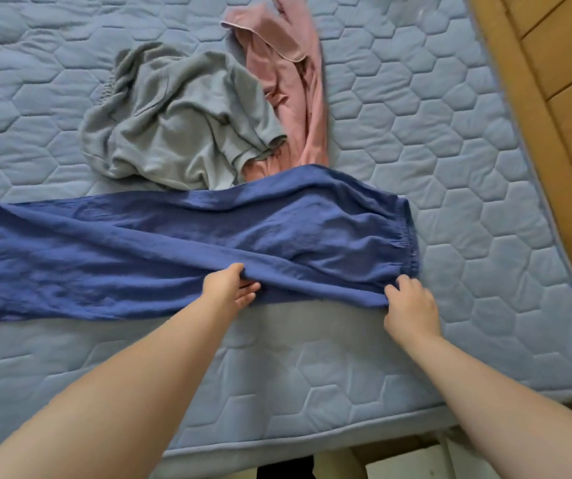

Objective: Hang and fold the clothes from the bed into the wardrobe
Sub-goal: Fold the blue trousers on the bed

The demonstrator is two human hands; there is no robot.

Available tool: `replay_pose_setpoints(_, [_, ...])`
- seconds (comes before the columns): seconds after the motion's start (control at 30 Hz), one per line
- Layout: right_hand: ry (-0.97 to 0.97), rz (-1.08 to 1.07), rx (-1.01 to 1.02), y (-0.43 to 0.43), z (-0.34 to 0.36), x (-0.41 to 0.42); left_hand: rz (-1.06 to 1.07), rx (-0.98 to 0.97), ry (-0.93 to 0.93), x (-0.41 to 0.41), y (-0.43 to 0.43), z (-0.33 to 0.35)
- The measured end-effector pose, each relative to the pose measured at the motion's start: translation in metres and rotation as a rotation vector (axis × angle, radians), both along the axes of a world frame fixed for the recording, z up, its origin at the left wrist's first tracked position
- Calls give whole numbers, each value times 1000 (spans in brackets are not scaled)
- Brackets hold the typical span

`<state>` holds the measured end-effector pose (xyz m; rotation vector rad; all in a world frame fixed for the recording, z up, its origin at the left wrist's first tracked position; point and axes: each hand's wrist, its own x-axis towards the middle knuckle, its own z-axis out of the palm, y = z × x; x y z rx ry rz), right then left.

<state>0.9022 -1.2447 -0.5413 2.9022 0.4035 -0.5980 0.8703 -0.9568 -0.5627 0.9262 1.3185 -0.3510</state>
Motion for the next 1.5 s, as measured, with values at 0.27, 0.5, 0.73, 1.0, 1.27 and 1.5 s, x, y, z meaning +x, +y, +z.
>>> replay_pose_setpoints(0.27, [-193, -330, 413, 14, 41, 131, -1, 54, -240, 88, 20, 59])
replay_pose_setpoints(0.5, [-75, -1021, 548, -7, 2, 144, -86, -120, -294, 84, -21, 60])
replay_pose_setpoints(0.73, [352, -1520, 1085, -10, -32, 102, -449, -329, 163, -2, -73, 13])
replay_pose_setpoints(1.0, [256, -1649, 1471, -10, 28, 113, -473, -71, 66, -7, -104, 25])
replay_pose_setpoints(1.27, [423, -1116, 1720, -17, 167, 106, -745, 828, -606, 88, -112, 187])
replay_pose_setpoints(1.5, [490, -422, 1671, -26, 349, 106, -1389, 438, -873, 147, -107, 386])
